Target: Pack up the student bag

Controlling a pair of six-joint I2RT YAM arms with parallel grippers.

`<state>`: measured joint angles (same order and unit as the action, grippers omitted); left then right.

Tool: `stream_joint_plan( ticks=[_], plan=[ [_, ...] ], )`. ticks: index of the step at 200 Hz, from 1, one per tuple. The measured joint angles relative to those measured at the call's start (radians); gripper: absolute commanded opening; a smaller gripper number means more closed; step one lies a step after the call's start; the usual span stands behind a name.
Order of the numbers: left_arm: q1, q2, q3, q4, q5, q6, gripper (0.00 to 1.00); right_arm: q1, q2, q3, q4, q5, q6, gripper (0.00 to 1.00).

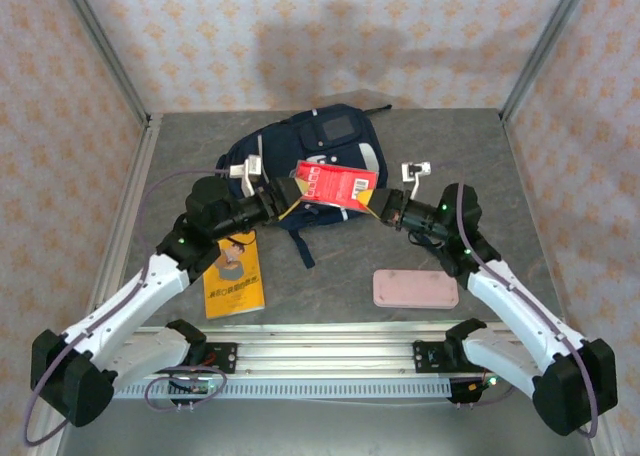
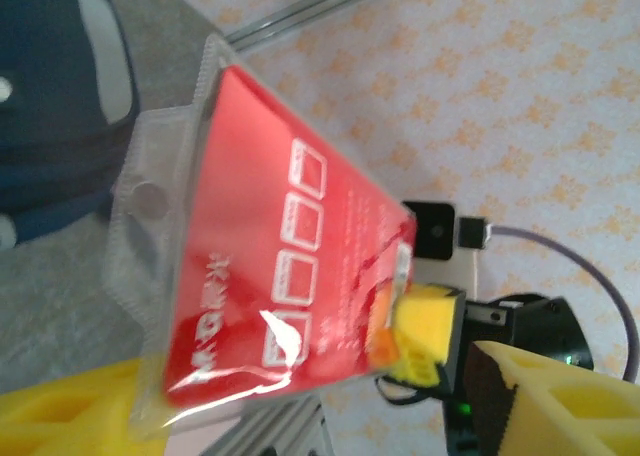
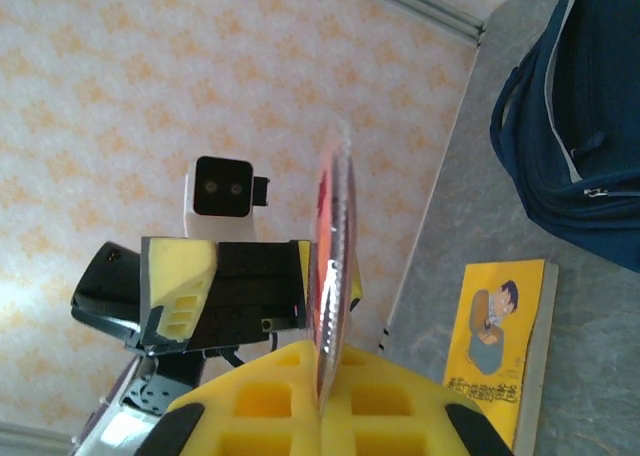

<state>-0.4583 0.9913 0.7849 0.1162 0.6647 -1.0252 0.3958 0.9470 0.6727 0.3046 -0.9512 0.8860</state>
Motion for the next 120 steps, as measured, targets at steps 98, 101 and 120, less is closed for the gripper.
stream_joint_plan(
  ticks=[98, 101, 120],
  plan=[
    [0.080, -0.043, 0.071, -0.339, 0.174, 0.206, 0.77, -0.006, -0.024, 0.126, -0.328, -0.237, -0.207, 0.00],
    [0.080, -0.043, 0.071, -0.338, 0.179, 0.206, 0.77, -0.006, -0.025, 0.126, -0.326, -0.243, -0.207, 0.00],
    [0.080, -0.045, 0.066, -0.309, 0.217, 0.187, 0.74, -0.006, -0.025, 0.126, -0.320, -0.276, -0.203, 0.00]
  ],
)
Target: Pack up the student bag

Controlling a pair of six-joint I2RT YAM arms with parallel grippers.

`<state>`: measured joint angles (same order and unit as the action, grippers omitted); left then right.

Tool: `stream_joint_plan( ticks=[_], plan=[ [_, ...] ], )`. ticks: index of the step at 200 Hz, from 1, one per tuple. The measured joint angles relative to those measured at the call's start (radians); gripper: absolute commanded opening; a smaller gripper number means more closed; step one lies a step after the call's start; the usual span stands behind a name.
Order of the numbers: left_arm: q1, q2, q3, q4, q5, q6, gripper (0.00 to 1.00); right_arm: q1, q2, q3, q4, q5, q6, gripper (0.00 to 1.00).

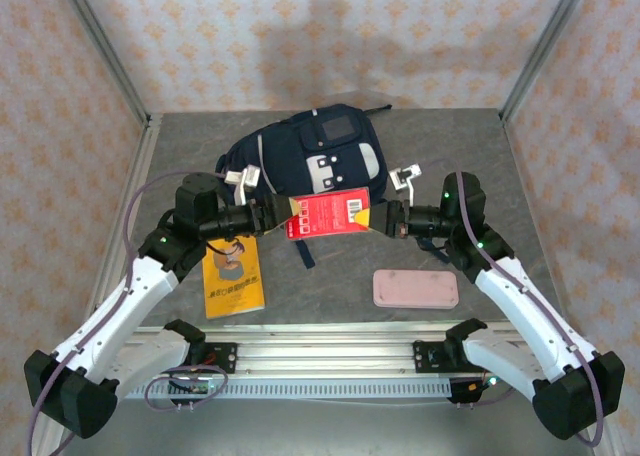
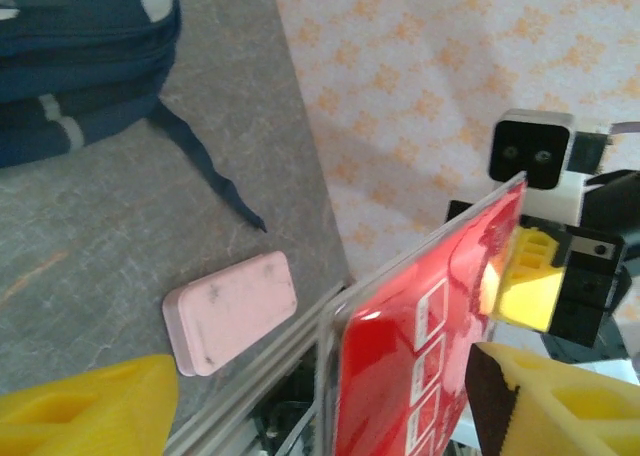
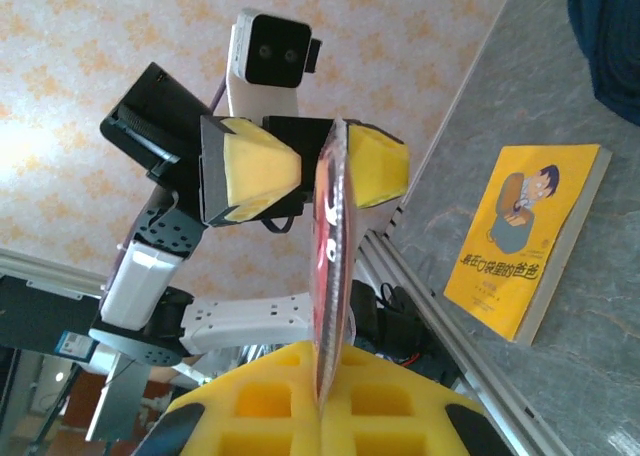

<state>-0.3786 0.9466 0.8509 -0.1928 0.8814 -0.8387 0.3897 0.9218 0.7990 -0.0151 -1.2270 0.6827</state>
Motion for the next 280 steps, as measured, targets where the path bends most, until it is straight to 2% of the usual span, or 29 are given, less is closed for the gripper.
stream_joint_plan(
  ticks=[75, 170, 197, 224, 243, 245, 262, 268, 280],
  plan=[
    [0.000, -0.049, -0.037, 0.173, 0.102, -0.103, 0.48, 0.000, 0.011, 0.000, 0.011, -0.030, 0.010, 0.00],
    [-0.008, -0.063, -0.082, 0.228, 0.115, -0.128, 0.34, -0.005, 0.064, 0.018, -0.011, -0.030, -0.012, 0.00],
    [-0.021, -0.060, -0.082, 0.223, 0.107, -0.106, 0.26, -0.006, 0.067, 0.019, -0.007, -0.030, -0.011, 0.00],
    [-0.021, -0.053, -0.082, 0.217, 0.100, -0.091, 0.15, -0.006, 0.071, 0.019, -0.003, -0.025, -0.008, 0.00],
    [-0.021, -0.049, -0.082, 0.223, 0.098, -0.078, 0.02, -0.007, 0.075, 0.019, -0.008, -0.010, -0.007, 0.00],
    [-0.022, -0.050, -0.082, 0.225, 0.098, -0.081, 0.01, -0.007, 0.076, 0.019, -0.009, -0.008, -0.008, 0.01],
    [-0.027, -0.050, -0.081, 0.232, 0.090, -0.074, 0.00, -0.007, 0.080, 0.020, -0.042, 0.025, -0.026, 0.29],
    [-0.028, -0.050, -0.081, 0.227, 0.082, -0.072, 0.00, -0.007, 0.080, 0.023, -0.061, 0.047, -0.039, 0.35],
    [-0.027, -0.055, -0.080, 0.200, 0.059, -0.059, 0.00, -0.007, 0.080, 0.037, -0.107, 0.103, -0.068, 0.39]
  ],
)
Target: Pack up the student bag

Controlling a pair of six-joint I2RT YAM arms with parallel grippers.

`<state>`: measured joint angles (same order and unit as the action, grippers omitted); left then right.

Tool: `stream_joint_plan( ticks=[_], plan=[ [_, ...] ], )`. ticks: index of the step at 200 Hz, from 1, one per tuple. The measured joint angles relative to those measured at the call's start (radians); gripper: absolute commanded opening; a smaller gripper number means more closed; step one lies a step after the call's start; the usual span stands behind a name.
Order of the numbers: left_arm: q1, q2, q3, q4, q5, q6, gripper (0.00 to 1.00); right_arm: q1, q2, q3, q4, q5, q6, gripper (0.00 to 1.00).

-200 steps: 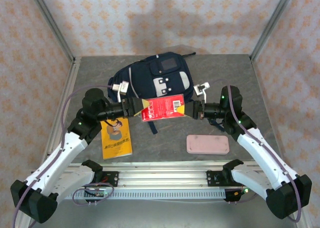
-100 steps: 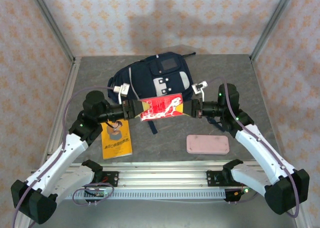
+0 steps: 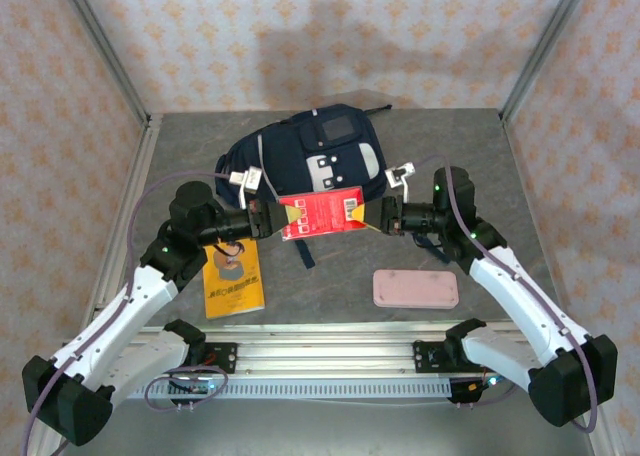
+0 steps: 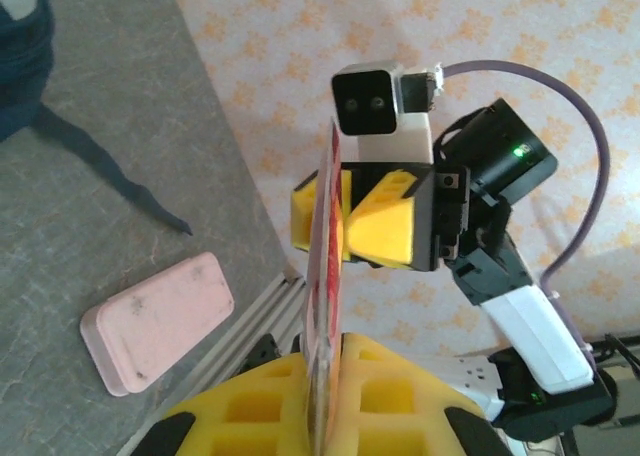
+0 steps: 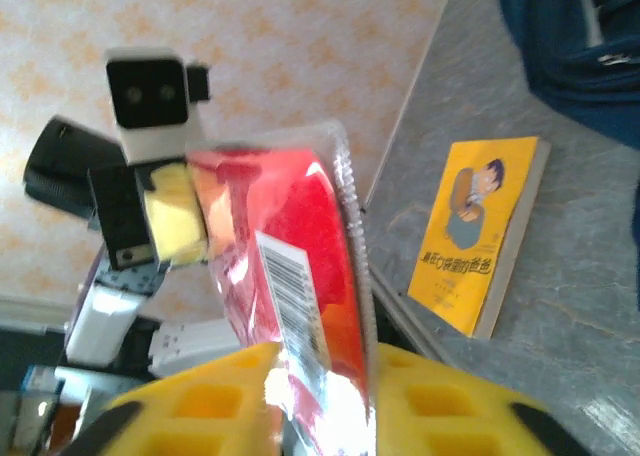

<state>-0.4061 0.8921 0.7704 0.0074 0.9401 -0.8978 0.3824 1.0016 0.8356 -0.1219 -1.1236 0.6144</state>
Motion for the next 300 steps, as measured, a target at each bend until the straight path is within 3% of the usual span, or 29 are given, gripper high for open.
stream_joint_plan(
  ticks=[30, 79, 134, 167, 201, 227, 249, 277, 300],
  plan=[
    [0.025, -0.049, 0.026, -0.171, -0.137, 0.066, 0.00, -0.001, 0.000, 0.077, -0.117, 0.196, -0.087, 0.45],
    [0.089, -0.123, 0.160, -0.482, -0.560, 0.168, 0.00, 0.056, 0.218, 0.304, -0.252, 0.520, -0.177, 0.47],
    [0.093, -0.190, 0.226, -0.697, -1.034, 0.212, 0.00, 0.266, 0.710, 0.660, -0.344, 0.800, -0.300, 0.50],
    [0.093, -0.190, 0.283, -0.773, -1.262, 0.204, 0.00, 0.370, 1.023, 0.978, -0.412, 0.954, -0.399, 0.65],
    [0.087, -0.203, 0.284, -0.812, -1.390, 0.190, 0.00, 0.472, 1.322, 1.346, -0.500, 1.108, -0.486, 0.79],
    [0.063, -0.203, 0.284, -0.813, -1.421, 0.190, 0.00, 0.512, 1.497, 1.566, -0.555, 1.194, -0.534, 0.79],
    [0.047, -0.203, 0.284, -0.813, -1.426, 0.192, 0.00, 0.513, 1.592, 1.661, -0.578, 1.234, -0.550, 0.69],
    [0.038, -0.203, 0.284, -0.812, -1.427, 0.193, 0.00, 0.511, 1.643, 1.670, -0.581, 1.280, -0.552, 0.45],
    [0.034, -0.203, 0.284, -0.812, -1.427, 0.193, 0.00, 0.523, 1.648, 1.671, -0.579, 1.319, -0.560, 0.05]
  ],
)
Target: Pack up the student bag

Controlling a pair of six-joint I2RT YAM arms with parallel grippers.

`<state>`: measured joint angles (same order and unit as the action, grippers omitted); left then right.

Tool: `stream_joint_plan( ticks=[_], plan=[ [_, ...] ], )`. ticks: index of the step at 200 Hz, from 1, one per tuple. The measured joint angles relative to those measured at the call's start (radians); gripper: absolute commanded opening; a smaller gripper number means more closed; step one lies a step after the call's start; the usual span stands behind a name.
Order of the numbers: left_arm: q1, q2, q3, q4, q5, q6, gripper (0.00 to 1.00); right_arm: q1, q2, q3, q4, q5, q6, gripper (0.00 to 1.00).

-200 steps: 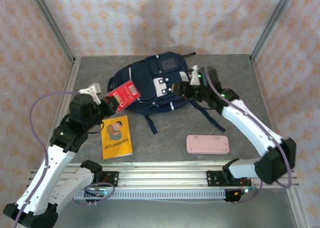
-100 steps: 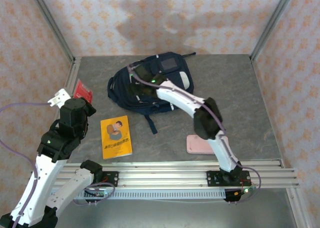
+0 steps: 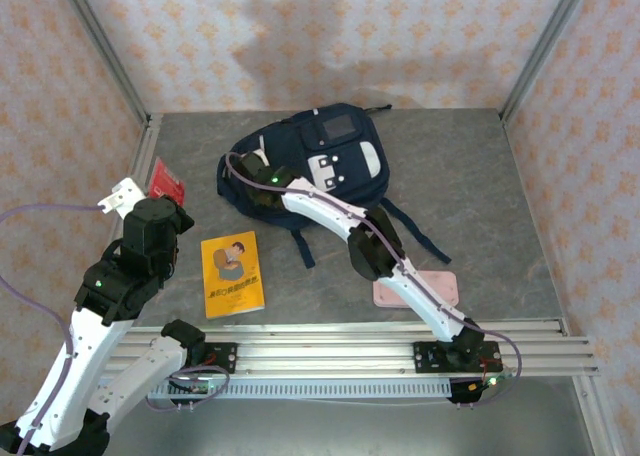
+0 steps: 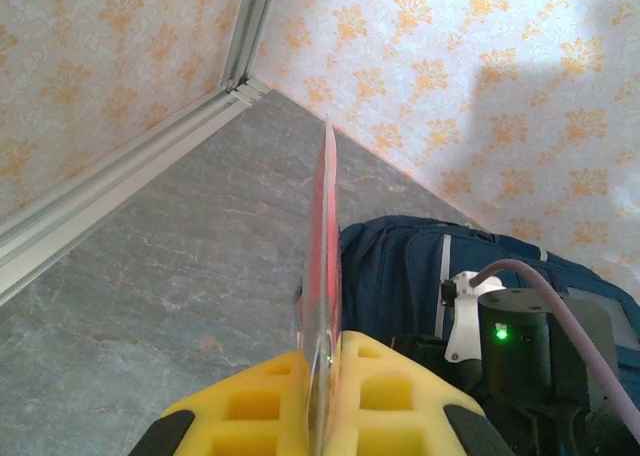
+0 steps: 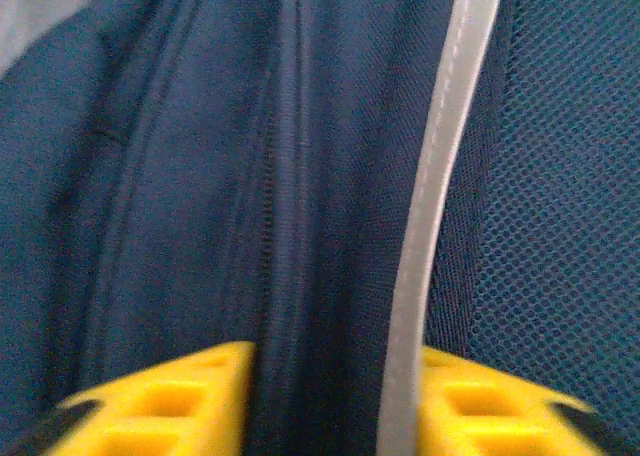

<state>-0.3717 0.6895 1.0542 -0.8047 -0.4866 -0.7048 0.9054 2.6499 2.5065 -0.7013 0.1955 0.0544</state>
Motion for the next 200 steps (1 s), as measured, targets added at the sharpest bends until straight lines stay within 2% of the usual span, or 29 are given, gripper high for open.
stream_joint_plan(
  ticks=[4, 36, 59, 79, 122, 145, 173, 200],
  plan=[
    [-0.001, 0.000, 0.000, 0.000, 0.000, 0.000, 0.00, 0.002, 0.000, 0.000, -0.001, 0.003, -0.003, 0.00],
    [-0.002, 0.002, 0.000, 0.004, 0.008, 0.010, 0.00, 0.005, -0.030, -0.059, 0.014, 0.030, 0.007, 0.00],
    [-0.002, 0.018, -0.005, 0.024, 0.044, 0.027, 0.00, -0.008, -0.148, -0.225, 0.045, 0.004, 0.032, 0.00],
    [-0.002, 0.043, -0.009, 0.037, 0.084, 0.035, 0.00, -0.046, -0.290, -0.385, 0.068, -0.082, 0.069, 0.00],
    [-0.002, 0.101, -0.009, 0.068, 0.203, 0.052, 0.00, -0.230, -0.610, -0.650, 0.143, -0.407, 0.102, 0.00],
    [-0.002, 0.117, -0.008, 0.083, 0.273, 0.052, 0.00, -0.367, -0.745, -0.776, 0.210, -0.642, 0.134, 0.00],
    [0.000, 0.163, -0.008, 0.107, 0.364, 0.047, 0.00, -0.517, -0.820, -0.880, 0.272, -0.911, 0.199, 0.00],
    [0.002, 0.236, -0.013, 0.177, 0.489, 0.012, 0.00, -0.600, -0.852, -0.962, 0.326, -1.092, 0.245, 0.00]
  ],
)
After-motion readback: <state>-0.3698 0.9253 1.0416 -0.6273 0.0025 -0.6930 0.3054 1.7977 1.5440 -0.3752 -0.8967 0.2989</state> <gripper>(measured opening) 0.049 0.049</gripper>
